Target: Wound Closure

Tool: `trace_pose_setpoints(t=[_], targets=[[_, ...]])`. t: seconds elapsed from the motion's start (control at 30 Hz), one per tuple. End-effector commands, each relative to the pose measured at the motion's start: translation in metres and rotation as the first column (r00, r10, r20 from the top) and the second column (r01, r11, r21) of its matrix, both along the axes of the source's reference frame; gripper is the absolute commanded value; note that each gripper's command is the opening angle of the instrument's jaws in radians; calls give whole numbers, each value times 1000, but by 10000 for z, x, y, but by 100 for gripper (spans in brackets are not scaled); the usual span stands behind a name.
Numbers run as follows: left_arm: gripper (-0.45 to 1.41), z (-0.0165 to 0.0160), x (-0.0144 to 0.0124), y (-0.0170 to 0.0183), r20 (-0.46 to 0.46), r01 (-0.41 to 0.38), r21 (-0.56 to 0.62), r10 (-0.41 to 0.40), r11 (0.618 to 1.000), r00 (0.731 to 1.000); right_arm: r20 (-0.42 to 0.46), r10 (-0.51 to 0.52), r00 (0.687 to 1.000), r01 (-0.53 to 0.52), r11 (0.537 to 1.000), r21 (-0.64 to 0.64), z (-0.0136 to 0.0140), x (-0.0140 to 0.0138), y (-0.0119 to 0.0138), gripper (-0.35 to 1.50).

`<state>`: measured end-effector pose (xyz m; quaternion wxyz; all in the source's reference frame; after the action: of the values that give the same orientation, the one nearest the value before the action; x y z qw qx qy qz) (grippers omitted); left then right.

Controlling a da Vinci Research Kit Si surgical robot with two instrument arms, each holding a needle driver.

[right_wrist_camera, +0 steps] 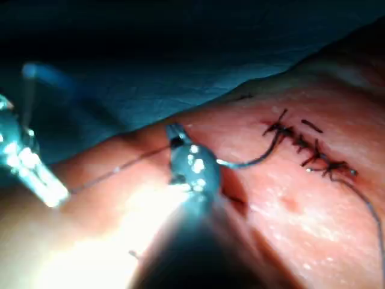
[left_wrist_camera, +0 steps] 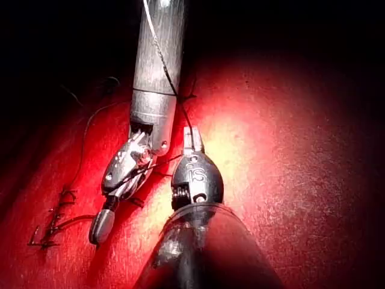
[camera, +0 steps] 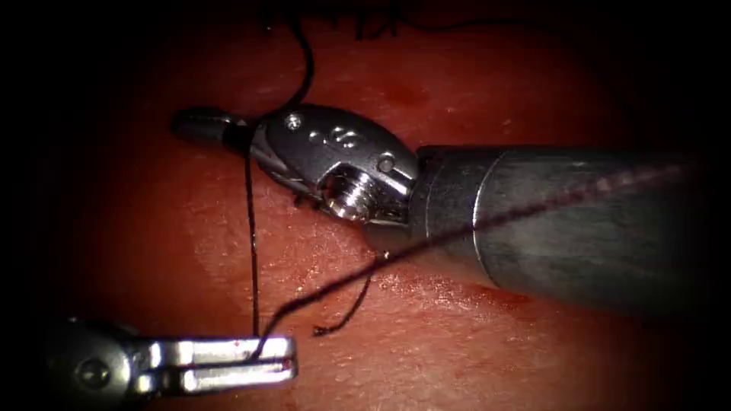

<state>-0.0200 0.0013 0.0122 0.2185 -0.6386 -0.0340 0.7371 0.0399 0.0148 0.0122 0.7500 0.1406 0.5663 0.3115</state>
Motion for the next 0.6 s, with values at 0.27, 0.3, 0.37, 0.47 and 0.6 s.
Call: trace_pose_setpoints(t=[0.27,0.3,0.37,0.47,0.6], targets=[[-45,5,0,-4,-10,40,69,-40,997,999,-133,105,986,-108,994,-14,-15,-16,13,-35],[-45,6,3,-4,-15,50,80,-49,996,999,-146,112,983,-115,993,-15,-19,-19,13,-35],[-45,10,7,-2,-25,68,89,-66,994,997,-188,119,975,-125,992,-18,-26,-25,14,-35],[-45,15,13,0,-38,97,102,-93,990,995,-234,129,964,-138,990,-22,-35,-33,13,-35],[-45,23,20,4,-42,127,125,-123,984,992,-285,126,950,-137,990,-17,-40,-39,10,-35]])
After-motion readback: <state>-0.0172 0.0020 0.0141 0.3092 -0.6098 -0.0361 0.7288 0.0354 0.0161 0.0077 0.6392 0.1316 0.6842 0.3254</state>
